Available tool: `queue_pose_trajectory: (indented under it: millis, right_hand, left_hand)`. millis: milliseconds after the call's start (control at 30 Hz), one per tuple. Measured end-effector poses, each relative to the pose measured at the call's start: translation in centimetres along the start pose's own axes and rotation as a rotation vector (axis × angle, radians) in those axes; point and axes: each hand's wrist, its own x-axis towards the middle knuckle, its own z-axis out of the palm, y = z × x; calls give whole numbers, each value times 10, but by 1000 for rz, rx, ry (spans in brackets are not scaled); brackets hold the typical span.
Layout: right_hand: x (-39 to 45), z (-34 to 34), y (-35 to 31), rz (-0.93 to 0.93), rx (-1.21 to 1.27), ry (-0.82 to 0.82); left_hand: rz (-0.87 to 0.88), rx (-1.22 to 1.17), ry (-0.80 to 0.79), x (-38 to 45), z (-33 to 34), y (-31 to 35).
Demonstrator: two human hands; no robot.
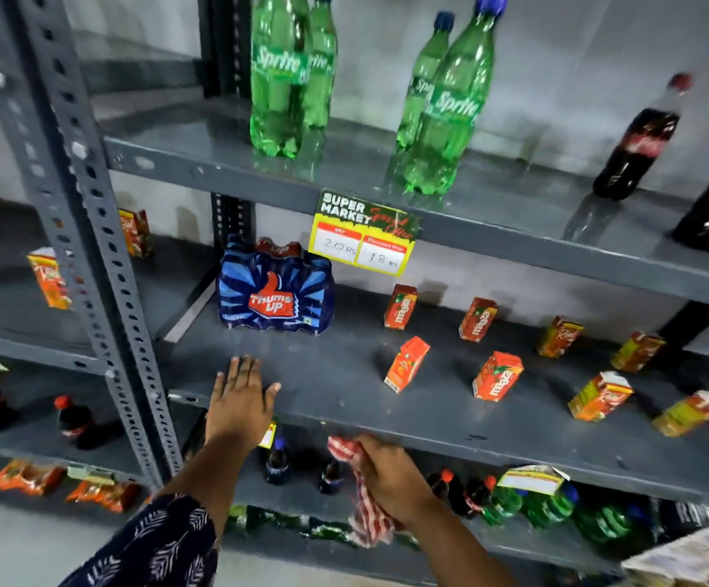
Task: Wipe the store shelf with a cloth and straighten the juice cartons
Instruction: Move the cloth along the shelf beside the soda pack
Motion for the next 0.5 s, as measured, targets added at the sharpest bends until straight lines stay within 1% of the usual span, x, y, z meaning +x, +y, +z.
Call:
queue_pose_trajectory:
  millis: [133,233,300,367,433,467,500]
  right_hand:
    - [-4,-27,1,-50,2,51]
    - [18,-58,-2,-67,26,160]
    - [38,-64,-3,-67,-10,177]
    - [52,-55,-1,-42,-7,113]
    - [56,-38,2,-26,-55,96]
    - [54,-24,6,-40,-93,163]
    - [46,-16,6,-84,-77,236]
  left_hand:
    - [31,-4,24,-1,-11,0]
    - [27,4,35,0,-16,0]
    - [23,29,32,0,-16,-2]
    - [30,55,12,-5,-13,-5]
    - [39,73,-26,-13,-8,-9]
    - [41,74,-48,-19,-5,-13]
    - [48,69,-48,-25,-1,-17]
